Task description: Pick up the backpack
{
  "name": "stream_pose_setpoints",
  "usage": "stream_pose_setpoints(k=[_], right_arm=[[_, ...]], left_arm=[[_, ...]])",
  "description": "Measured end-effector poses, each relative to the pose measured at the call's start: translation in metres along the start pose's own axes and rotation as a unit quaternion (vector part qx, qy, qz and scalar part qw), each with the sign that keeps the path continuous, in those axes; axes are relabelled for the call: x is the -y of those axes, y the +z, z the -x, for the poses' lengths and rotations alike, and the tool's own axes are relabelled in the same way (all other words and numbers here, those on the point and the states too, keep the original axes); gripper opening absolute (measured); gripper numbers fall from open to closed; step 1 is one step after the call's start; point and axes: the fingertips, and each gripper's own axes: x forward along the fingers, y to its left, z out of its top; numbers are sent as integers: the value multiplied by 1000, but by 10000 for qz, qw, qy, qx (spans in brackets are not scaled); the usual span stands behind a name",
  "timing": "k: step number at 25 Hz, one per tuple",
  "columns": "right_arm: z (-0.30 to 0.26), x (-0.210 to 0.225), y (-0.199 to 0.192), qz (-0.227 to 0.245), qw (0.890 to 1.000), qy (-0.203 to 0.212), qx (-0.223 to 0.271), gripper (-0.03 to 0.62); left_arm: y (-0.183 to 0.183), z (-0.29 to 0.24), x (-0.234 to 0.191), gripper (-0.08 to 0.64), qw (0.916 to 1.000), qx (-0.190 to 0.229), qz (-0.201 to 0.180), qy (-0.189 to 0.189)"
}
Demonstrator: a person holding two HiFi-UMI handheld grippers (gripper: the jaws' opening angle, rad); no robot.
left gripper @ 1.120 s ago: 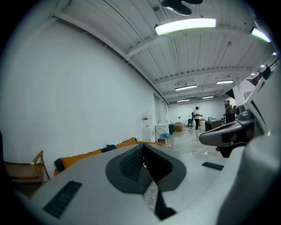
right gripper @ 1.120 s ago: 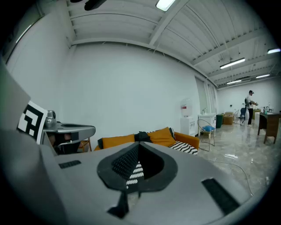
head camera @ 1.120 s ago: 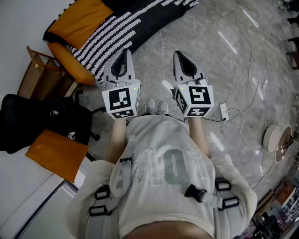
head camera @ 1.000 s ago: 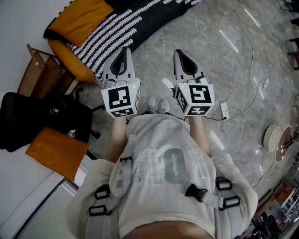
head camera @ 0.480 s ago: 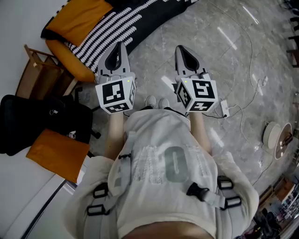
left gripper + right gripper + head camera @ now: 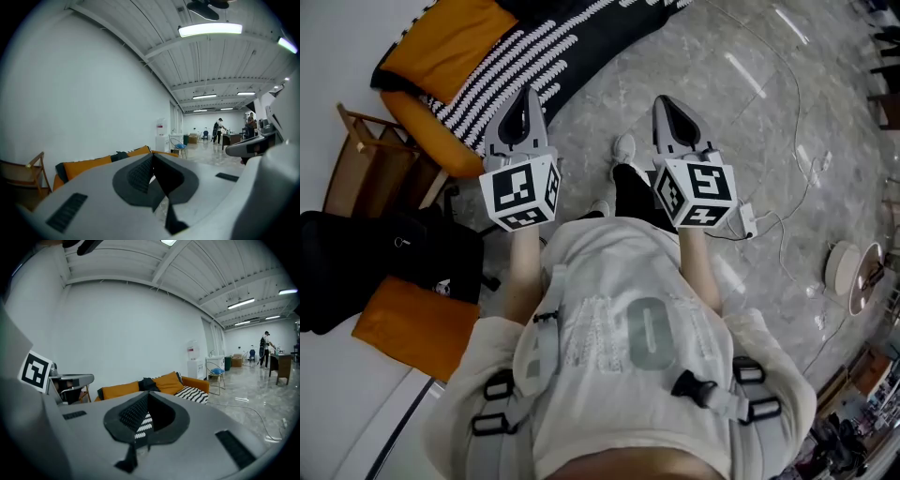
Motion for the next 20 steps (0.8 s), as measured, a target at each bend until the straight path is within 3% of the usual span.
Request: stream_pose_setpoints(k=[10,20], right_arm=[[-107,49,5,-47,9994,322,71,6],[-269,145,73,-132,9977,627,-214,6]], left_arm=[[-19,-107,-14,20,9996,-98,55,268],[7,-289,-24,20,9973,-389,215,588]])
